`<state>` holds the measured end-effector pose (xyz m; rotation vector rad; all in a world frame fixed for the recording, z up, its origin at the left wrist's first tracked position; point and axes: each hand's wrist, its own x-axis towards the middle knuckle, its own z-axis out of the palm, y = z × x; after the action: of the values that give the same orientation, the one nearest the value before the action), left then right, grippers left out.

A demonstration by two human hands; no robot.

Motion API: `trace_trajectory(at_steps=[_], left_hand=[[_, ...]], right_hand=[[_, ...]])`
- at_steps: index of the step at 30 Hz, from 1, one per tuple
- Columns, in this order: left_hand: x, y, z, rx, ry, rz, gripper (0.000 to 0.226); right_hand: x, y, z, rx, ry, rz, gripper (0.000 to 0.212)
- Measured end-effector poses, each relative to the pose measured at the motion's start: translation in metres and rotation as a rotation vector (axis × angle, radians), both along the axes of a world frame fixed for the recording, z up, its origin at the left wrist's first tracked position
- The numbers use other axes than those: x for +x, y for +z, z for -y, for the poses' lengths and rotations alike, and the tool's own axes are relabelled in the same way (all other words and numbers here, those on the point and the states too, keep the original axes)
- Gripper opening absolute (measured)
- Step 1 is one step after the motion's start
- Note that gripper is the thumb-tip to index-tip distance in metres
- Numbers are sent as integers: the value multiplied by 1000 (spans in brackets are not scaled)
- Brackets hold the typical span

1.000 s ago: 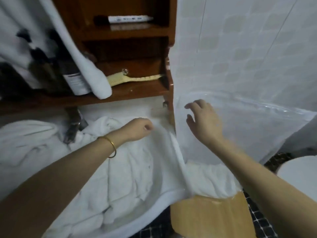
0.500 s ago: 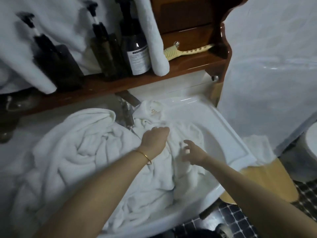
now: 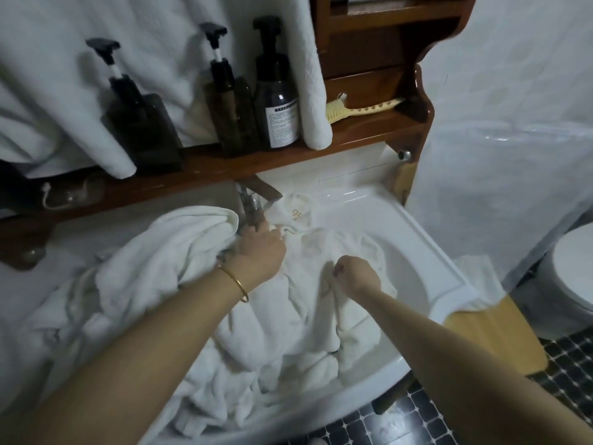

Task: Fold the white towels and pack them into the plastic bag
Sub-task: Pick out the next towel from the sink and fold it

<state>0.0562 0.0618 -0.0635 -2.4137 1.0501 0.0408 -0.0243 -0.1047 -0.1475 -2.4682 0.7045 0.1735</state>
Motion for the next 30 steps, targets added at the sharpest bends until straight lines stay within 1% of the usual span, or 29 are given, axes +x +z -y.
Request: trace_trajectory(at_steps=[1,2,4,5,6,7,8,9,10,11,12,13,14,15,16,17,18,19,20,21,22,23,24,26,27,28,29,30], left_hand=[[0,4,-1,14,23,-54,30],[0,9,-2,16,60,-145,28],[-1,22,-1,-51,154,-423,25],[-2,29,1,-108,201,-570,22],[-2,36,2,-194,248,-710,18],[-2,41,3,-315,283,-827,18],[-2,46,2,-455,313,-904,24],[0,52,1,-605,348,-949,29],[1,57,-2,-765,398,-970,31],[2,63,-5,-935,468,-980,30],[4,69,-9,-1111,552,-994,30],[7,77,-13,-1280,631,-1029,29],[10,84,-16,-1438,690,-1088,29],[12,92,-17,-1574,728,-1148,28],[14,98,-16,-1665,741,-1185,28],[14,103,-12,-1705,732,-1191,27],[11,106,-5,-1701,706,-1177,27],[7,109,3,-1667,668,-1159,26],[3,108,12,-1618,627,-1139,26],[0,107,21,-1564,583,-1117,25],[-3,107,30,-1509,530,-1082,25],[-3,107,37,-1437,459,-1007,26],[-1,107,42,-1326,362,-890,25],[4,107,51,-1044,208,-685,28],[4,107,56,-914,174,-636,33],[4,104,59,-824,165,-626,35],[4,102,62,-780,149,-626,29],[3,99,68,-774,121,-617,18]], right_hand=[[-1,4,4,36,-46,28,22],[-1,8,9,87,-97,73,20],[3,14,16,189,-124,212,19],[5,19,14,214,-58,277,25],[6,24,9,239,48,308,37],[9,27,1,260,158,292,49],[13,29,-8,245,270,234,54],[16,29,-17,188,363,163,47],[17,29,-24,111,420,71,34],[19,29,-28,46,426,10,21],[19,30,-28,2,388,-3,12],[19,31,-26,-20,318,26,11],[20,35,-23,44,218,90,12],[20,39,-20,226,116,193,13],[19,47,-18,521,35,295,16],[17,58,-18,868,32,348,21],[15,68,-18,1138,113,339,31],[12,75,-21,1257,211,305,41],[9,80,-24,1276,274,288,46],[7,83,-23,1237,261,303,46],[5,85,-18,1192,177,354,39],[3,89,-9,1129,26,443,29],[1,92,6,1054,-138,537,19],[-3,107,39,887,-347,676,16],[-6,118,57,809,-421,734,16],[-6,129,71,754,-505,789,16],[-7,141,84,720,-600,846,14],[-10,155,97,702,-687,908,13]])
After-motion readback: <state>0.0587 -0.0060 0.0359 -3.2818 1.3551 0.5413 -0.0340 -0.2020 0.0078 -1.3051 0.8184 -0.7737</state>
